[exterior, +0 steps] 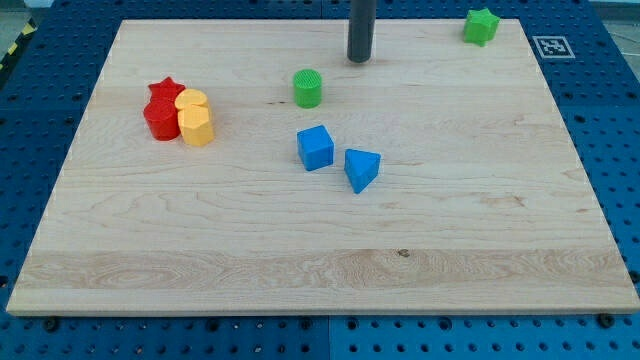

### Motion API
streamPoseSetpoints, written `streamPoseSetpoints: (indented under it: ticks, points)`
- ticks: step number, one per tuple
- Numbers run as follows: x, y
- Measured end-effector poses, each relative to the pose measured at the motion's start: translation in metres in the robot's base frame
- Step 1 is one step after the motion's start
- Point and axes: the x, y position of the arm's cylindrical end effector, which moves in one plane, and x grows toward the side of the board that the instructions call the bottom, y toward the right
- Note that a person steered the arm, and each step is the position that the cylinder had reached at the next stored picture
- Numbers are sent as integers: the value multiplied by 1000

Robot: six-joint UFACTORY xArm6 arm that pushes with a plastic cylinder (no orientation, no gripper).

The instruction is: Move the arm to the left of the green circle

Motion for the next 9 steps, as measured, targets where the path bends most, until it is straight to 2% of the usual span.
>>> streamPoseSetpoints:
  ticks: [2, 7, 9]
  points:
    - [7, -28]
    - [15, -150]
    - [18, -163]
